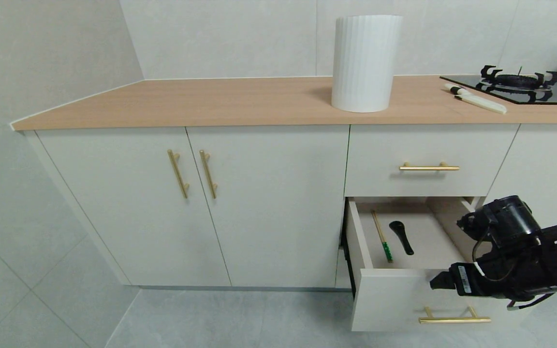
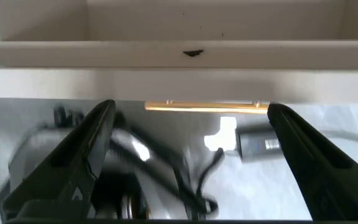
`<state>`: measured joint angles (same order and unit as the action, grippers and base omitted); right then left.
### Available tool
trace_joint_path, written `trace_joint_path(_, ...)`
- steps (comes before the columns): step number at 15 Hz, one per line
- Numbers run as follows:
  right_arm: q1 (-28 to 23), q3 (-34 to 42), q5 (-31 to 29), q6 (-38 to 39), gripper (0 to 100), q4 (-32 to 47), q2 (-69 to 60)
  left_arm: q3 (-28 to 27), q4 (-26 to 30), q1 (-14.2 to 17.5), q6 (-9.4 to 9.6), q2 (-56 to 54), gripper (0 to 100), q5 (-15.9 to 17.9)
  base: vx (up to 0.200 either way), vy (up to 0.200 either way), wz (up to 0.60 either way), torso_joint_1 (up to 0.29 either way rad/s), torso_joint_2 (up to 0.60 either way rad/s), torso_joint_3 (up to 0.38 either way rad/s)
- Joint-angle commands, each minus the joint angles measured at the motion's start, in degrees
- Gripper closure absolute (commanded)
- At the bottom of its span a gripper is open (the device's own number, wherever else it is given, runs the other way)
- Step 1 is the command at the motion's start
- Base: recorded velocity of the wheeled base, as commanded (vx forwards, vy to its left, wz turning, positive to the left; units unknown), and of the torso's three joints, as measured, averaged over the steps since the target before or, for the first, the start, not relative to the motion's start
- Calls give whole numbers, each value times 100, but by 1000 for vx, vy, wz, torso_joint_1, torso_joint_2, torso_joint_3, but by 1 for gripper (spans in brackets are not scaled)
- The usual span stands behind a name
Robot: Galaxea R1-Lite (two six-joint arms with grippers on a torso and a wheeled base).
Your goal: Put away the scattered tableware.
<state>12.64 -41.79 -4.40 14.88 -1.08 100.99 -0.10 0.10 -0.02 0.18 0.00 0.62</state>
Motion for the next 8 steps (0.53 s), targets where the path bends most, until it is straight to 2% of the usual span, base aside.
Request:
trace_joint_path(1, -174, -49, 9, -3, 0, -252, 378, 1, -1, -6, -1, 0, 0, -1, 0, 0, 0, 0, 0, 0)
trace_joint_path(8, -280, -216, 9, -73, 0, -1517, 826, 1, -1, -6, -1, 0, 0, -1, 0, 0, 0, 0, 0, 0)
